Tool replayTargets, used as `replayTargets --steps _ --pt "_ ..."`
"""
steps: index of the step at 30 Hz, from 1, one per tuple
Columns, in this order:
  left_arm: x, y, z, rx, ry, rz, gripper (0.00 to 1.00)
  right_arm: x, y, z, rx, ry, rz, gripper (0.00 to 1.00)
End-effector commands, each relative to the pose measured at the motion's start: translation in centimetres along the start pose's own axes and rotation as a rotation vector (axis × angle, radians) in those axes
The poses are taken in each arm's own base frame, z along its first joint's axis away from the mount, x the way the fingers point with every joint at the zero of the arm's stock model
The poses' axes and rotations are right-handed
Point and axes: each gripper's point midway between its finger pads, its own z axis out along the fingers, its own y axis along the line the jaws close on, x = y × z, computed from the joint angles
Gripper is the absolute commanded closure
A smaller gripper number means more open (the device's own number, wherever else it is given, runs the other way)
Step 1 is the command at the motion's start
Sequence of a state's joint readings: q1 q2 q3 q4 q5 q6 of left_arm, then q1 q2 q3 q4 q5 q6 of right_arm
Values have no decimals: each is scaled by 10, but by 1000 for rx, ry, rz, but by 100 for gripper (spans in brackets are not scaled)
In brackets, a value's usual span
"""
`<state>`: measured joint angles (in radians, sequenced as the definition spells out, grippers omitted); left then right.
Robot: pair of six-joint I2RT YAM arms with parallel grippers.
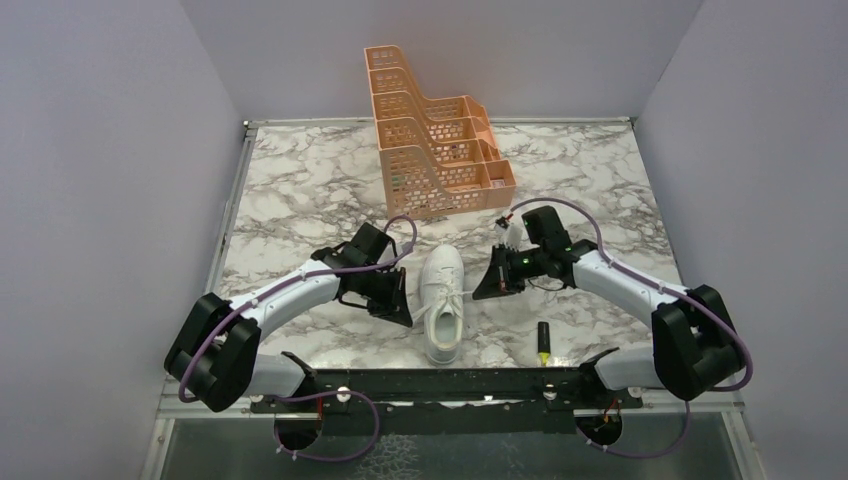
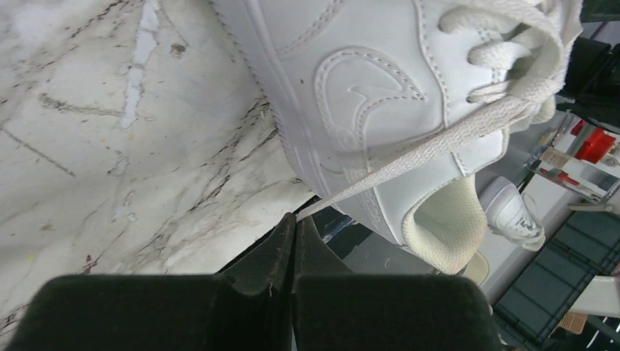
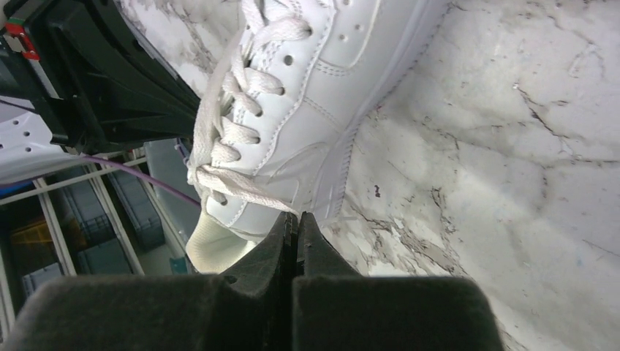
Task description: Tie the shoes
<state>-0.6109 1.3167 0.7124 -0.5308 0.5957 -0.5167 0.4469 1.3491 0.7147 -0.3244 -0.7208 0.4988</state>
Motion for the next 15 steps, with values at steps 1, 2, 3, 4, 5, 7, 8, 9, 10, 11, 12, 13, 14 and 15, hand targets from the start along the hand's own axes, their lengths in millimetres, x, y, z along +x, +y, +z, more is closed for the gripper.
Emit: replayTargets --steps 1,2,3,4,5,7,8,9,10,11,12,13,14,15 --pt "14 32 -2 -172 26 -85 100 -9 -27 -4 95 -74 61 100" --pt "15 34 -3 -187 21 -89 100 -10 -29 -5 98 -85 69 100" --pt "15 37 -3 -198 15 -95 100 -11 -31 -6 102 -94 78 99" --pt "15 38 -4 -202 15 -100 100 -12 -34 -8 104 -102 88 99" --pt "16 39 -5 -206 15 -101 100 -13 -36 -9 105 -105 99 99" --pt "15 42 -6 -217 9 -103 100 -15 -42 -12 112 -119 118 99" --pt "15 43 -7 -222 5 -102 100 -16 -45 -14 117 -133 125 100" --pt "15 45 -9 -229 0 -102 100 -18 -47 -17 121 -146 133 100" --pt "16 47 -9 -233 1 -106 100 -19 -50 -19 126 -158 139 99" --pt "17 49 -10 -240 1 -108 100 -20 -53 -21 135 -168 148 100" --pt "18 52 -11 -246 -2 -112 100 -22 -56 -22 134 -176 155 100" --pt "18 54 -11 -251 -5 -114 100 -23 -57 -23 123 -180 160 99" --pt "17 55 -12 -257 -10 -117 100 -25 -58 -23 112 -184 168 100" --pt "17 56 -13 -258 -13 -116 100 -28 -55 -22 89 -187 156 100"
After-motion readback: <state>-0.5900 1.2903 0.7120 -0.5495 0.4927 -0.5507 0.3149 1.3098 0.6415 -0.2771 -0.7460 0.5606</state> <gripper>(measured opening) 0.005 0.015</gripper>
